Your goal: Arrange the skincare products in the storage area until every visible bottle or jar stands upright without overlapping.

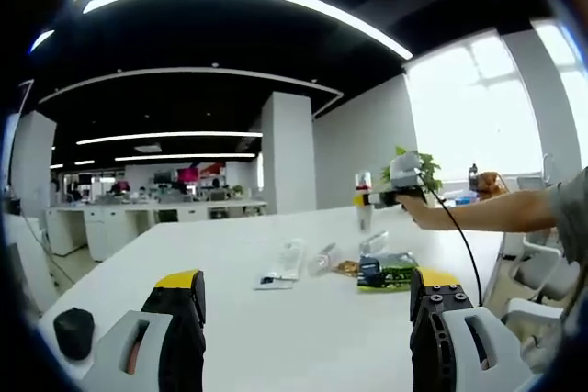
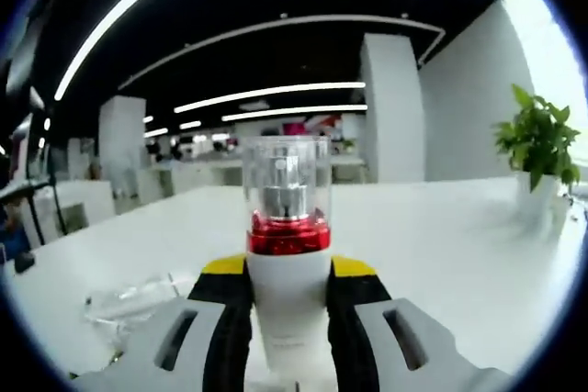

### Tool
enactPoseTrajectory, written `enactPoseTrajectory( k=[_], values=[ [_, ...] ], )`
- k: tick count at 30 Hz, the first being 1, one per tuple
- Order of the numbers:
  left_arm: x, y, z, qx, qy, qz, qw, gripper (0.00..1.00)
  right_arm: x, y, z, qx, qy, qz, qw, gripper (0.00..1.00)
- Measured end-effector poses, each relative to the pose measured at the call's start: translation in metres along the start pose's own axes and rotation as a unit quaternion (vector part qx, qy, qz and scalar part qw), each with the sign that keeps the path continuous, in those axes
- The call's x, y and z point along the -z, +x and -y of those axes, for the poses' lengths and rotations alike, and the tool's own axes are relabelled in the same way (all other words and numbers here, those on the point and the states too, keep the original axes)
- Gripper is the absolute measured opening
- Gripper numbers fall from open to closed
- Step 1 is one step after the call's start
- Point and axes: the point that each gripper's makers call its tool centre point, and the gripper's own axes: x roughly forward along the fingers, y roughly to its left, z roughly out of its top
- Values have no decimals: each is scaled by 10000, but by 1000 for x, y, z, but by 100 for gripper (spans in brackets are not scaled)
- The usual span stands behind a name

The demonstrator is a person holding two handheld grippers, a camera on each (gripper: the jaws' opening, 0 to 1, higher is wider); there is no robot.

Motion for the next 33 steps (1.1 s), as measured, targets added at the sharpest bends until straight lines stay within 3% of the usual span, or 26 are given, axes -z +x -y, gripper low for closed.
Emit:
enactPoseTrajectory(
  k=[13,18,29,33],
  values=[
    [-6,-6,2,37,-12,112,9999,95,19,10,11,370,226,-64,9990,28],
    [-5,-5,-1,-9,-40,96,9999,95,25,14,12,482,105,-63,9988,28],
    [-2,-2,4,48,-3,45,10000,95,23,14,1,693,-152,193,9973,29],
    [-2,-3,4,46,-8,48,10000,95,23,17,3,866,-139,143,9960,29]
  ],
)
